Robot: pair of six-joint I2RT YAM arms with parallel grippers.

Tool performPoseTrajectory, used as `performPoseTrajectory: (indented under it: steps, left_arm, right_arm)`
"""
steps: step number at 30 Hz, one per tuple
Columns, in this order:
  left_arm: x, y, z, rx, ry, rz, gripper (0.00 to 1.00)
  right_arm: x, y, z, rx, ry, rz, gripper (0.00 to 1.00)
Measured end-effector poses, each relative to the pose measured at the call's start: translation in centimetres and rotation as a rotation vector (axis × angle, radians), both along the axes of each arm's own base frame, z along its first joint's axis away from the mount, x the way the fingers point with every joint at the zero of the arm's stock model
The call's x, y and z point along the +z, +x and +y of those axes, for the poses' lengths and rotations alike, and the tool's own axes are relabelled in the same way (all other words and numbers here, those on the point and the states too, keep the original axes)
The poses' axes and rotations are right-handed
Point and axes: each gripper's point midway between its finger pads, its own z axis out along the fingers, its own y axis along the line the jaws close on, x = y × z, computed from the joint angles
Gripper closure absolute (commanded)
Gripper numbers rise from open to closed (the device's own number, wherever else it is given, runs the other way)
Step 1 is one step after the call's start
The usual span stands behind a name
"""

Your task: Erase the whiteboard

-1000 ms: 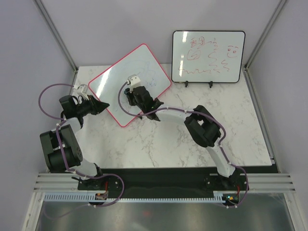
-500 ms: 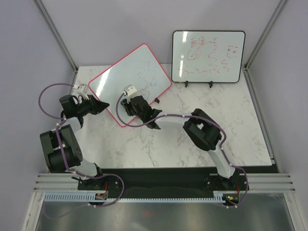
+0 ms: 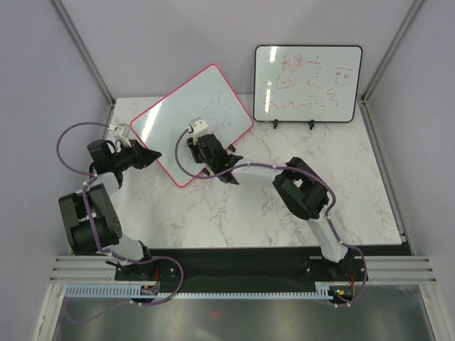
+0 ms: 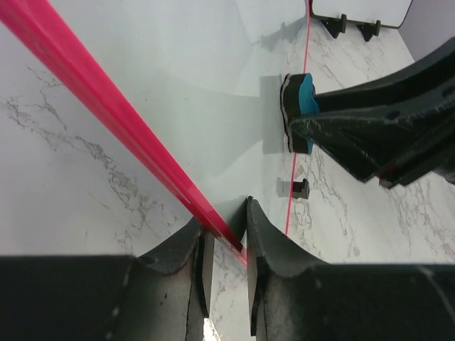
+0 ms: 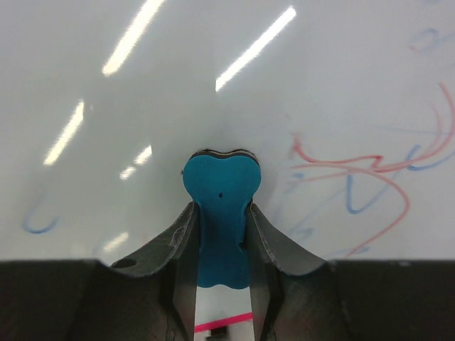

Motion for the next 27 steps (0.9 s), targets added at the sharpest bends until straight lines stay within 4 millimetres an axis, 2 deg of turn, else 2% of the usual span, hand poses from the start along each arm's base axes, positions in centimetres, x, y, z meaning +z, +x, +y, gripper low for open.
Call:
performPoseTrajectory:
  steps: [2, 5, 9, 11, 22, 27]
  left_arm:
    - [0.0, 0.0, 0.0, 0.001, -0.001, 0.002, 0.98]
    - [0.0, 0.0, 0.0, 0.000, -0.001, 0.002, 0.98]
    - [0.0, 0.0, 0.0, 0.000, 0.000, 0.004, 0.98]
    - [0.0, 0.0, 0.0, 0.001, -0.001, 0.007, 0.98]
    - [0.1, 0.1, 0.1, 0.002, 0.002, 0.004, 0.98]
    - [0.1, 0.1, 0.1, 0.002, 0.000, 0.008, 0.98]
  right_arm:
    - [0.6, -1.5, 2.4, 0.048, 0.003, -0.021, 1.00]
    - [1.3, -4.7, 6.6, 0.146, 0.026, -0.031, 1.00]
    - [0.7, -8.3, 9.3, 0.233, 0.020, -0.023, 1.00]
    - [0.6, -8.5, 9.4, 0.235, 0.011, -0.027, 1.00]
    - [0.6, -6.4, 7.6, 0.186, -0.006, -0.027, 1.00]
    - [0.3, -6.9, 7.7, 0.187, -0.016, -0.027, 1.00]
